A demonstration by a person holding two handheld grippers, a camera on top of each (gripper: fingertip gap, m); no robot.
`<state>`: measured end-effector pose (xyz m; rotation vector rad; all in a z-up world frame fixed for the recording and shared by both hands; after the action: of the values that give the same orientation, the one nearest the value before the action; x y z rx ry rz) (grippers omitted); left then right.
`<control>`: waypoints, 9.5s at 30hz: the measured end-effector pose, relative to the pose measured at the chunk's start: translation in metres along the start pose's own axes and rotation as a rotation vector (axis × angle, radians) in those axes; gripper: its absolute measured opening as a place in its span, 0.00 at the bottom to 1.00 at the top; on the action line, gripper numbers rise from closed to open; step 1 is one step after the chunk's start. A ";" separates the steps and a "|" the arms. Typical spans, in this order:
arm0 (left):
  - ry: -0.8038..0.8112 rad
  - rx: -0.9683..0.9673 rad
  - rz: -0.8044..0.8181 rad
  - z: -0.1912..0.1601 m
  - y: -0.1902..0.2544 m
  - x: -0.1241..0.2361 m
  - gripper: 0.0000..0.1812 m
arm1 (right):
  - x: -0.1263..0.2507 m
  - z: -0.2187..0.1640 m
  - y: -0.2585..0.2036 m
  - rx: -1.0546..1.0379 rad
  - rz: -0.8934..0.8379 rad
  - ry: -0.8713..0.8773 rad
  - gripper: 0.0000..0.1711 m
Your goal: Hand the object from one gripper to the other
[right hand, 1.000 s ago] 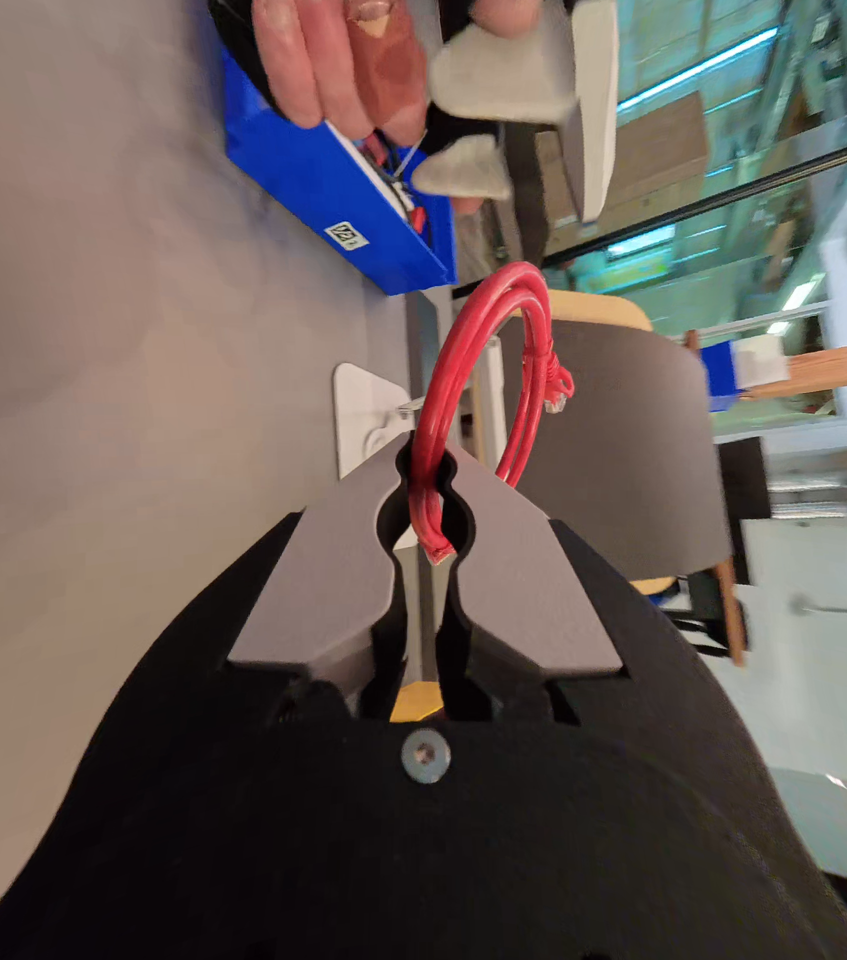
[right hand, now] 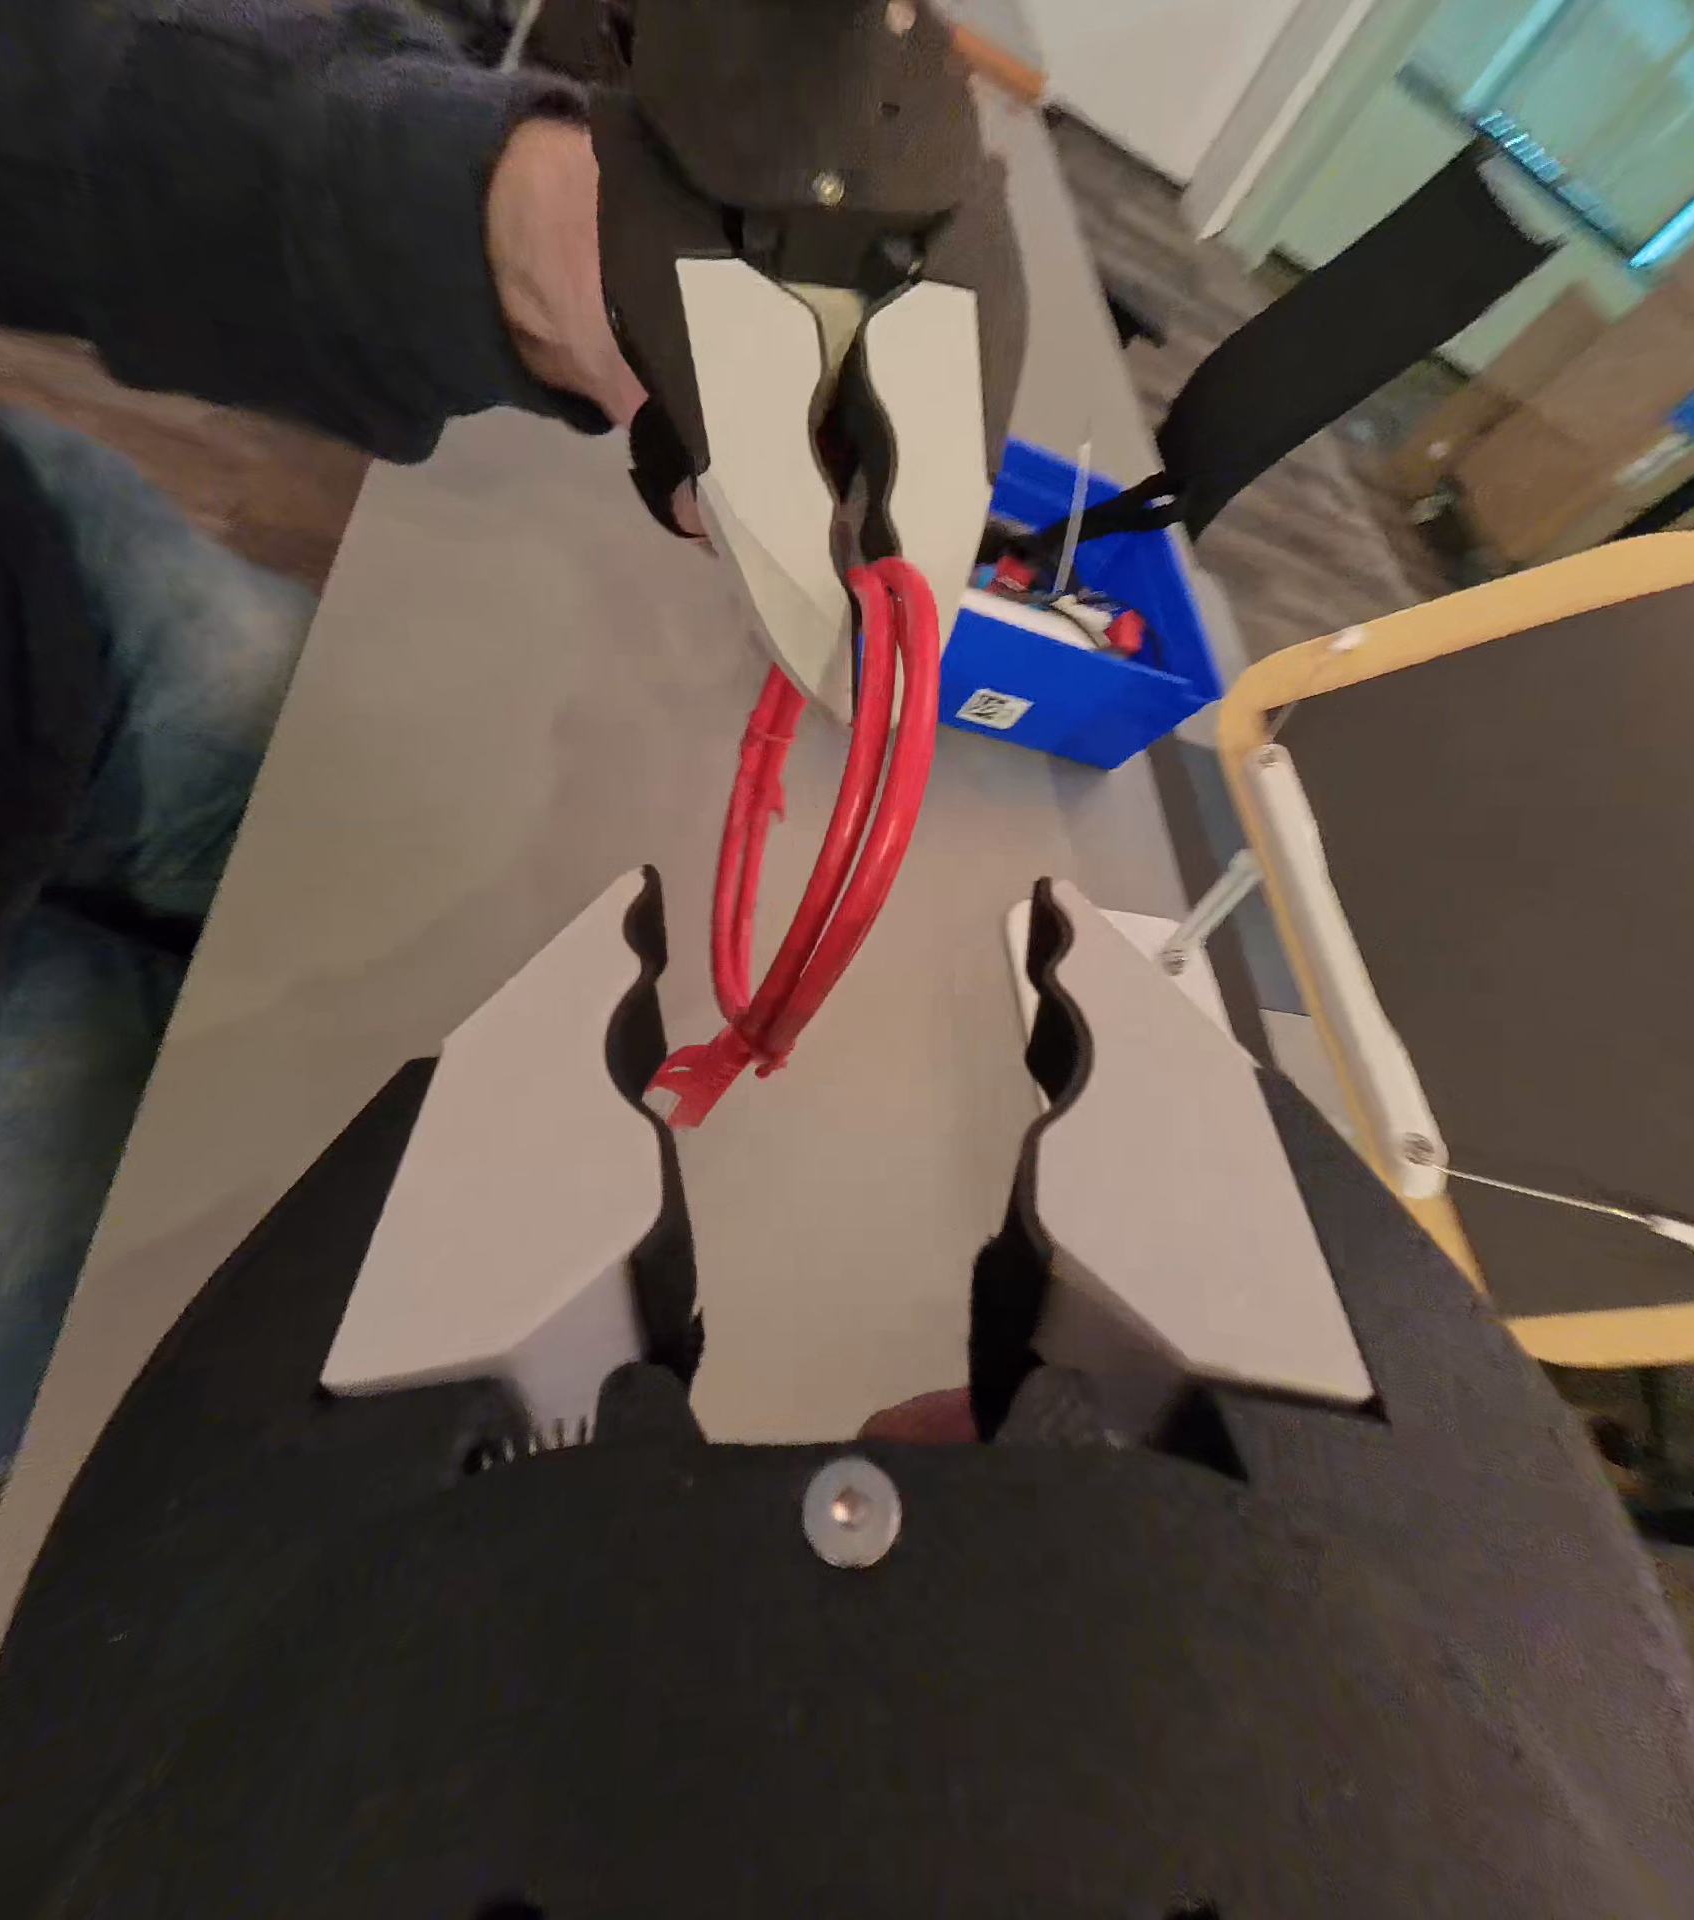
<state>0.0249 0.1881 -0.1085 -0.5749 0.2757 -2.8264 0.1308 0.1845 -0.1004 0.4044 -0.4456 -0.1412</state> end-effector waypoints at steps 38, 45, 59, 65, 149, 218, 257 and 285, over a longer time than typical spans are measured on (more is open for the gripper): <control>0.310 0.377 -0.126 -0.007 -0.021 0.011 0.17 | -0.002 -0.017 0.015 -0.553 -0.130 0.261 0.06; 0.087 0.102 0.032 0.007 -0.018 0.019 0.31 | -0.007 -0.018 0.013 -0.162 -0.196 -0.194 0.06; -0.209 -0.007 -0.010 0.006 0.000 -0.022 0.07 | -0.018 0.004 0.008 0.109 -0.212 -0.357 0.11; -0.022 0.205 -0.021 0.007 -0.014 -0.008 0.07 | 0.009 0.016 0.008 0.134 -0.400 -0.147 0.37; 0.180 0.613 -0.328 0.020 -0.021 0.002 0.02 | -0.013 -0.033 -0.007 0.801 -0.680 -0.347 0.35; -0.128 0.468 -0.185 0.018 -0.035 -0.006 0.08 | -0.036 -0.060 -0.032 0.915 -0.608 -0.401 0.33; -0.306 -0.452 0.052 -0.002 0.014 -0.019 0.10 | -0.002 -0.012 -0.036 0.319 0.008 -0.261 0.04; 0.140 0.338 -0.336 0.003 -0.009 0.021 0.03 | 0.025 -0.023 -0.005 0.896 -0.627 -0.391 0.38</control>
<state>0.0055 0.1904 -0.0959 -0.3777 -0.3015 -3.1381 0.1634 0.1826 -0.1115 1.4116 -0.7486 -0.6454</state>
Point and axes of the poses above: each gripper's, where its closed fingertips meet, x back along the fingers, z out of its top, y = z × x across the jaws, the point moved 4 cm from there along x, back along the fingers, and after that the axes turned 3 degrees about y, right-handed, at the moved point
